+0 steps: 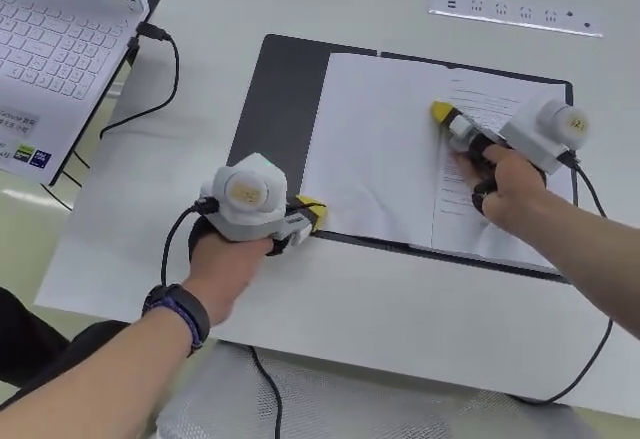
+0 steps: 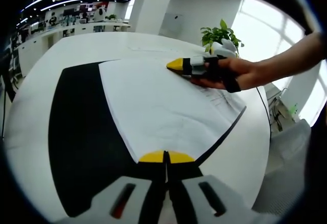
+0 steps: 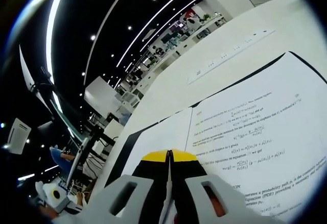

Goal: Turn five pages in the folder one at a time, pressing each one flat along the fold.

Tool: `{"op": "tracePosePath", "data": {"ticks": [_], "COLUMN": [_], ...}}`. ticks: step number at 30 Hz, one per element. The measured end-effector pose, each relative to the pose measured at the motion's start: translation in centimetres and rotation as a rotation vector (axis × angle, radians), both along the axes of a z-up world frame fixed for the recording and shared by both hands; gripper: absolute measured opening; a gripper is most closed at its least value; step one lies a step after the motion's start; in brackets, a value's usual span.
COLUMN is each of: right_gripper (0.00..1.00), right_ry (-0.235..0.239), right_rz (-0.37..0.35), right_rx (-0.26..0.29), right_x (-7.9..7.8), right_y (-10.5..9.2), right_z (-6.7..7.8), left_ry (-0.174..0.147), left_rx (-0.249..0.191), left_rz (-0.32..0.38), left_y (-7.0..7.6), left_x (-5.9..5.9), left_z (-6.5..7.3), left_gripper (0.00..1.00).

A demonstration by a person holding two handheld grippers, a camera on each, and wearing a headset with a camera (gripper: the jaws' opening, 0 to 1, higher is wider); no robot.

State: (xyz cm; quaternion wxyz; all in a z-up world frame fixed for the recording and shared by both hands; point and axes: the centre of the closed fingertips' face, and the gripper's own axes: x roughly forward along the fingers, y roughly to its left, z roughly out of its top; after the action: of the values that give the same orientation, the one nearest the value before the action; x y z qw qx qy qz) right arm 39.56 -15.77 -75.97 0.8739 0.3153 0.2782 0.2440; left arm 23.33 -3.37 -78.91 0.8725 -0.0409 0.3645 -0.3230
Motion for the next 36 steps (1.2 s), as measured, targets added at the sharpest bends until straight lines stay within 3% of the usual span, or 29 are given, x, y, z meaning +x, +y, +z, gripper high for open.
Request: {"op": "tracePosePath", "data": {"ticks": [2, 36], "right_gripper": [0.0, 0.0], "right_ry": [0.001, 0.003], "right_rz": [0.001, 0.006], "right_rx": [0.0, 0.01], "right_x": [0.3, -5.4], "right_y": [-0.5, -0.8], "right_z": [-0.5, -0.1], "left_ry": [0.001, -0.007], "left_rx": [-0.002, -0.003], "left_rz": [0.0, -0.014], "left_y": [0.0, -0.1], "left_x": [0.0, 0.0], "left_z": [0.0, -0.1], "left_gripper": [0.0, 0.0]}}
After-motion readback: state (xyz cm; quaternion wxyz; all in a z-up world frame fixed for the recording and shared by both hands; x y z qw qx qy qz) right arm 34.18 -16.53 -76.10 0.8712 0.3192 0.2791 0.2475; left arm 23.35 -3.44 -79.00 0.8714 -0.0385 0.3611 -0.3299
